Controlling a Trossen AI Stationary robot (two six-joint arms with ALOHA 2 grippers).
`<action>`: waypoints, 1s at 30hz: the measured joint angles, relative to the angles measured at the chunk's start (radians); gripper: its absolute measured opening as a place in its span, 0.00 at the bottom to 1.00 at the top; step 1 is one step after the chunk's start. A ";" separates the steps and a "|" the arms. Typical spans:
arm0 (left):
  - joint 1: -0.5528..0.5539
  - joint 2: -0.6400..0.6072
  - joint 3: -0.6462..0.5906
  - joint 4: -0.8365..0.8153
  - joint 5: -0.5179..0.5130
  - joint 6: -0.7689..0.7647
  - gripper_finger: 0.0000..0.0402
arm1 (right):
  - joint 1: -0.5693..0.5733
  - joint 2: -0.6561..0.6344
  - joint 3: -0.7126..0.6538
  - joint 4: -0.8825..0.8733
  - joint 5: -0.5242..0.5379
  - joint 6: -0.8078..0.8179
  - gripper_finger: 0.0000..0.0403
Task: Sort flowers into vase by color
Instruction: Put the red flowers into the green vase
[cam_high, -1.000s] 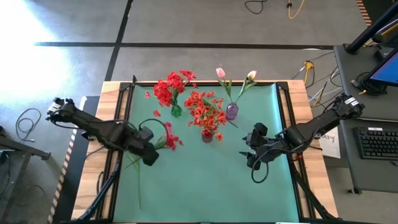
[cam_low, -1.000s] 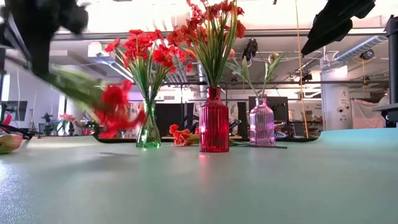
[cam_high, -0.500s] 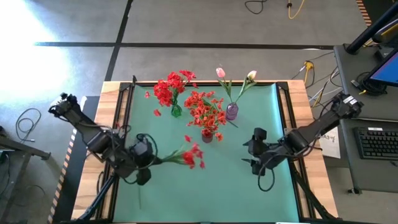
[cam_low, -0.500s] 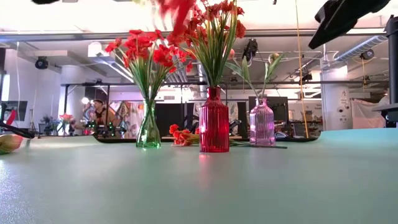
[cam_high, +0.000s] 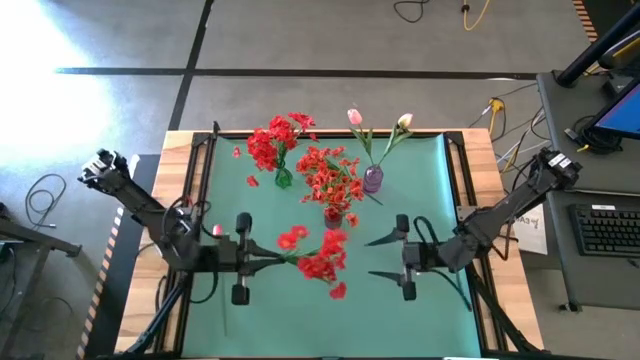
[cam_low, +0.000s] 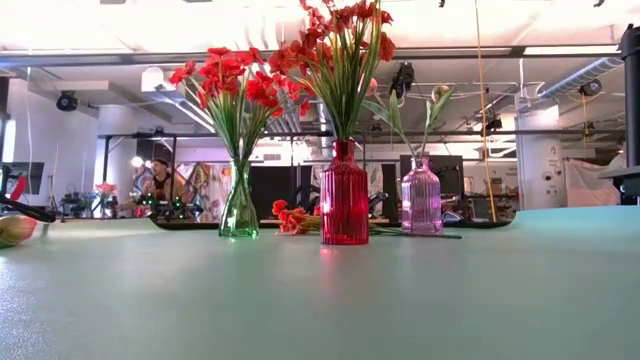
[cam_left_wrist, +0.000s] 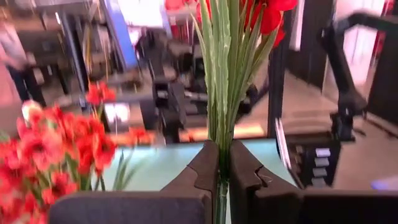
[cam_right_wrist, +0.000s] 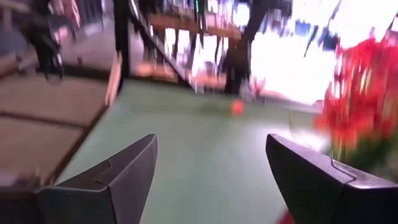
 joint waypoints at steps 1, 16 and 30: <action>0.001 0.000 -0.029 0.077 0.000 0.037 0.00 | 0.000 0.012 0.006 0.047 0.001 -0.038 0.73; 0.031 0.000 -0.280 0.562 0.045 0.225 0.00 | -0.096 0.248 0.331 0.052 0.001 -0.182 0.70; 0.292 0.005 -0.219 0.730 0.389 0.426 0.00 | -0.132 0.288 0.514 -0.232 0.060 -0.154 0.62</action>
